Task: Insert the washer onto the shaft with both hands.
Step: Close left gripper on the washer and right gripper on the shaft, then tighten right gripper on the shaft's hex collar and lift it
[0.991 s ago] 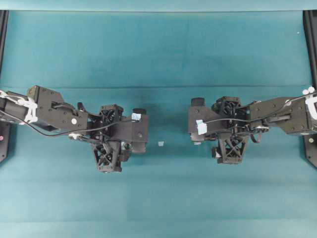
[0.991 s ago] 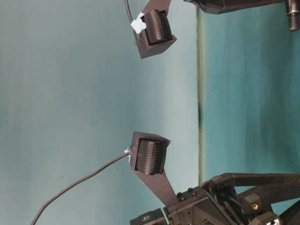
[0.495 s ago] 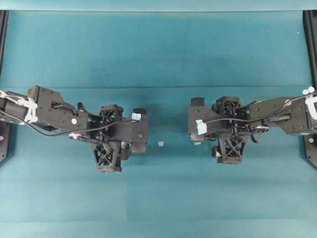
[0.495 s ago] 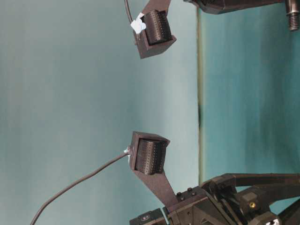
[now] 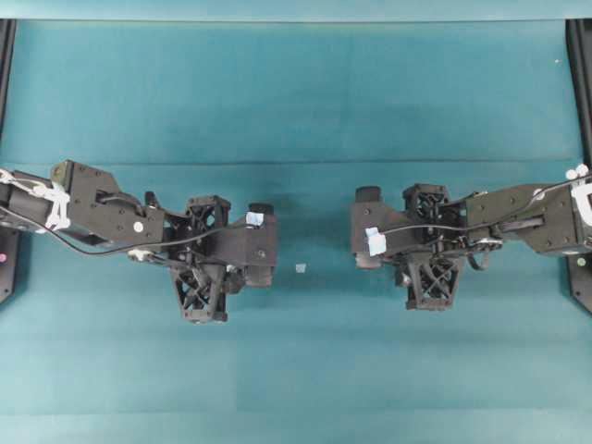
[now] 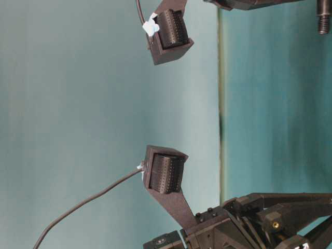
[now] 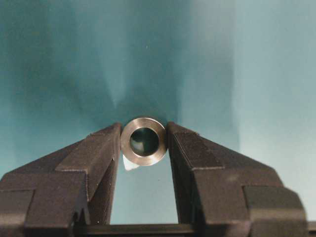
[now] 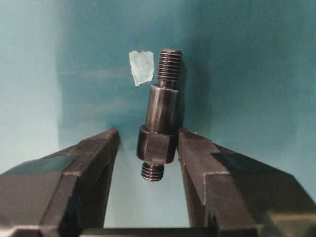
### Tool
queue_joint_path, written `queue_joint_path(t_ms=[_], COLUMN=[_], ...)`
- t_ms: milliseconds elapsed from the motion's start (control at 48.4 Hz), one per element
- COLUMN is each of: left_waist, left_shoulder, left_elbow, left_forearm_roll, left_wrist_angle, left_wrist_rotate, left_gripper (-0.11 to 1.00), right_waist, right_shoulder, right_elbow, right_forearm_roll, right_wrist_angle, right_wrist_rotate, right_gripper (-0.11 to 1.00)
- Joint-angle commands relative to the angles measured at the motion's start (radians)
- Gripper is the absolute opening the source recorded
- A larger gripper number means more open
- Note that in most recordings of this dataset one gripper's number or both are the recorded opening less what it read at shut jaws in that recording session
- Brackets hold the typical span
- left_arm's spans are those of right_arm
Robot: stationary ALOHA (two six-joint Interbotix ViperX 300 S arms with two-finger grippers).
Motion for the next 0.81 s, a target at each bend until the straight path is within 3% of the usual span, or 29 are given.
queue_joint_path(t_ms=[0, 206, 784], left_waist=[-0.002, -0.003, -0.003], left_shoulder=[-0.005, -0.005, -0.006], left_elbow=[-0.005, -0.005, -0.005], left_forearm_roll=[0.005, 0.005, 0.005], left_wrist_angle=[0.002, 0.002, 0.002], left_wrist_rotate=[-0.002, -0.003, -0.003], left_gripper=[0.37, 0.37, 0.37], right_waist=[-0.029, -0.064, -0.066], right_shoulder=[0.035, 0.035, 0.025], right_elbow=[-0.002, -0.006, -0.015], right_forearm_roll=[-0.008, -0.008, 0.003], right_wrist_angle=[-0.011, -0.012, 0.011], right_wrist_rotate=[-0.003, -0.009, -0.048], right_gripper=[0.1, 0.1, 0.09])
